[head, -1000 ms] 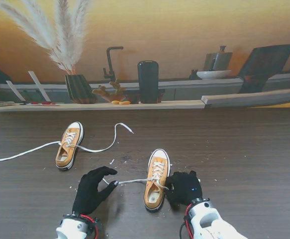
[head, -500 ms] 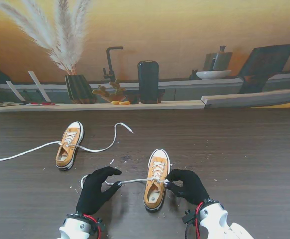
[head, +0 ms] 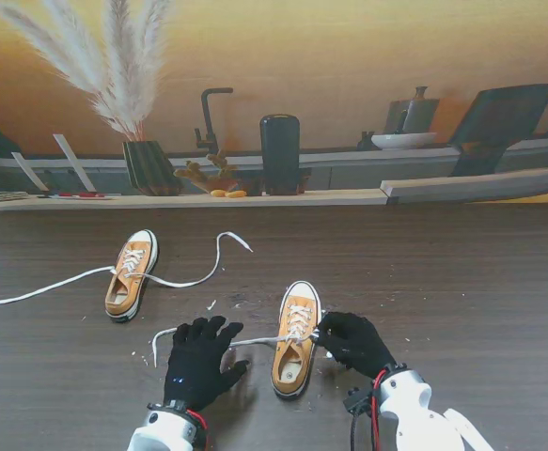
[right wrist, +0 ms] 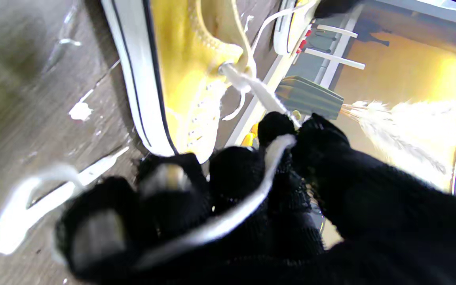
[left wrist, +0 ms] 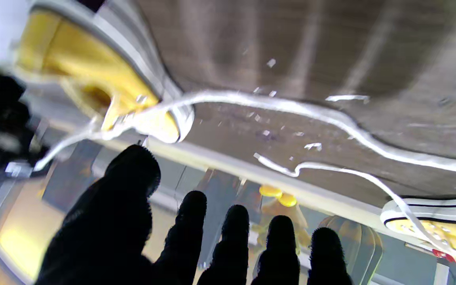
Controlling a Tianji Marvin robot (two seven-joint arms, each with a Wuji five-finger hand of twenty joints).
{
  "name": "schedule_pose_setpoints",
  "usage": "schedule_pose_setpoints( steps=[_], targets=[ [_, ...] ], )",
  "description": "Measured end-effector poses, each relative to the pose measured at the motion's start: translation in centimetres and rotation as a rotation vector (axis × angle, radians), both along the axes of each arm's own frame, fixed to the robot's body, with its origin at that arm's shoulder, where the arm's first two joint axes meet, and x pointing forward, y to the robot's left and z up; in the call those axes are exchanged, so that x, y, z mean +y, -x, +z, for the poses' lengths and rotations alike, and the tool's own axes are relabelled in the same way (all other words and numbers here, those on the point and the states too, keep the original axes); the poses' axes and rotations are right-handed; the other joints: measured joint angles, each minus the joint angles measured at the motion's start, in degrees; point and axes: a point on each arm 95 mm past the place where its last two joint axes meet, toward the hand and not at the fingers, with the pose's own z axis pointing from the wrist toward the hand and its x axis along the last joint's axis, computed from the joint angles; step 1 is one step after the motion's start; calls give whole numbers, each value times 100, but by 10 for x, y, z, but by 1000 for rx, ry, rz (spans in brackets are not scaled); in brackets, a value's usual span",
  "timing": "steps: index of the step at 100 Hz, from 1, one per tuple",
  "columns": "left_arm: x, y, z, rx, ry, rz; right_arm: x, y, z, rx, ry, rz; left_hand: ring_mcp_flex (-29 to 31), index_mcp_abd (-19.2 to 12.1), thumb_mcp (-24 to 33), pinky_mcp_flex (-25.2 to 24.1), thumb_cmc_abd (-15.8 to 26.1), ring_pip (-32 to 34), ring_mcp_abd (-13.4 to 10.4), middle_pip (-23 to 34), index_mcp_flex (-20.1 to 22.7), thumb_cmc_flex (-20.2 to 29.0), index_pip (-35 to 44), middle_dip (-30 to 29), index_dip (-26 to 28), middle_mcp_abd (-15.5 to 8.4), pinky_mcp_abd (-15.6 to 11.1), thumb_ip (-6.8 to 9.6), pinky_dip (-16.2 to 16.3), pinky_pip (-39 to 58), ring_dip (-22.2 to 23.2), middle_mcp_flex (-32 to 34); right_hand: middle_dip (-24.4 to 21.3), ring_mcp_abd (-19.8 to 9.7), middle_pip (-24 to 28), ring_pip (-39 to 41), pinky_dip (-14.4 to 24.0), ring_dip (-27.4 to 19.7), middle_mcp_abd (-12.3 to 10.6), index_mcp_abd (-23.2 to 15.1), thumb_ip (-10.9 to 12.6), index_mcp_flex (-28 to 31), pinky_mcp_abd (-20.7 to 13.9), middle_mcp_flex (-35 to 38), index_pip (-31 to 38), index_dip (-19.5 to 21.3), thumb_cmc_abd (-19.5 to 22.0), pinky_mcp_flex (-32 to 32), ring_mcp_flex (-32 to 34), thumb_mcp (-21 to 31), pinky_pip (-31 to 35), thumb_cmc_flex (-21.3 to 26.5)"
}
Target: Tie the shoelaces into a bow on the shoes
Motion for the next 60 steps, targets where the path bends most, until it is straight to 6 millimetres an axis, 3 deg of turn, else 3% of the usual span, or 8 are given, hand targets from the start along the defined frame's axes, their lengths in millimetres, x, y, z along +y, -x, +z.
schedule_pose_setpoints(
  steps=[7, 14, 32, 60],
  targets=[
    [-4, -6, -2, 49, -63, 9, -1, -1, 2, 21, -40, 3, -3, 163, -1, 31, -81, -87, -5, -23, -42, 15, -166, -2, -64, -4, -1, 1, 86, -213, 0, -41, 259, -268, 61, 783, 473, 387, -101, -5, 0, 0, -524, 0, 5, -53, 0, 183, 1, -1, 246, -1],
    [-6, -17, -3, 56, -73, 0, -1, -2, 3, 21, -37, 3, -3, 168, 0, 117, -137, -108, -46, -23, -42, 4, -226, -2, -119, -9, -1, 2, 164, -307, 0, -42, 328, -353, 61, 1027, 652, 528, -142, -7, 0, 0, -664, 0, 6, -61, 0, 209, 2, -2, 254, -2],
    [-5, -47, -15, 52, -96, -11, -4, -2, 5, 20, -19, -2, 5, 168, 186, 361, -212, -109, -54, -23, 45, 1, -33, -3, -120, -50, -5, 10, 629, -557, 0, -40, 330, -388, 61, 1062, 741, 546, -155, -16, 0, 0, -698, 0, 6, -77, 0, 246, 2, -5, 254, -2],
    [-9, -65, -28, 149, -50, -80, -5, -1, 5, 55, -34, 16, 88, 87, 186, 457, -212, -100, -54, 10, 543, 3, 414, -3, 93, -50, -6, 11, 765, -584, 0, 321, 391, -388, 61, 1064, 742, 546, -155, -29, 0, 0, -699, 0, 6, -119, 0, 247, 2, -9, 266, -2]
  ],
)
